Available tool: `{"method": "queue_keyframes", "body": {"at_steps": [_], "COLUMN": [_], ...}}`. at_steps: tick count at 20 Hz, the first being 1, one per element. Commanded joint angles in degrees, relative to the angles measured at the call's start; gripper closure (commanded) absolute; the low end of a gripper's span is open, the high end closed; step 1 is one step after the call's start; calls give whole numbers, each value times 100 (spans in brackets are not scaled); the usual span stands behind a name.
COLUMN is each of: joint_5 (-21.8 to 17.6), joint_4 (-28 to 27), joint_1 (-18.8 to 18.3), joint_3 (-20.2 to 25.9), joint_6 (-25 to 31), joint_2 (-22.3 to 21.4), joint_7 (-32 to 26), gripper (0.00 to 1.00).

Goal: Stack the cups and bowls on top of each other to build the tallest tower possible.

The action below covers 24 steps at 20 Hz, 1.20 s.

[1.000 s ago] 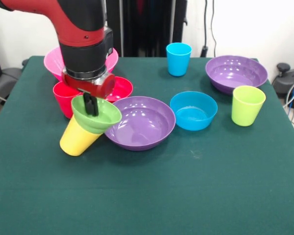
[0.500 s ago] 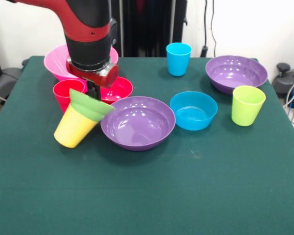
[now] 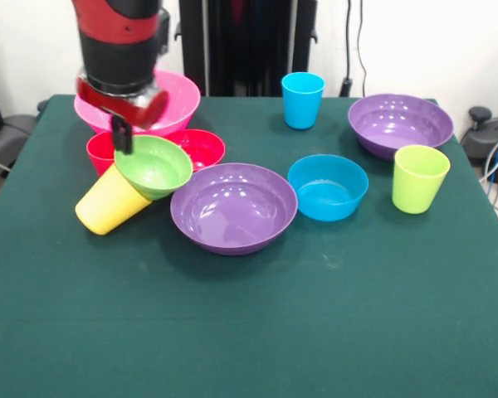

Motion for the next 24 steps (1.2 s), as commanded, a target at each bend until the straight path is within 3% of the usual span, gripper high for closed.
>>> {"method": "queue_keyframes", "body": {"at_steps": [1,2,6,13,15,18,21,24], "joint_5": [-1055,-1236,-1499,-1459,-1351,-795,-444,177], "joint_4": [-609,-720,-743,-525,-334,-206,-140,234], "joint_1": [52,59,13,135,-23,-369,-501,-784], "joint_3": [40,10,45,-137,-3,508,815,1297], "joint_6": [-1347,-1830,-2745,-2844,-2676,-1470,-792,-140], "joint_2": [-33,11,-27,-107,-210,-574,-891,-1214], "joint_7": [-284,-163,49,123,-11,-497,-695,-693], "gripper": [100,100,100,100,100,100,100,100]}}
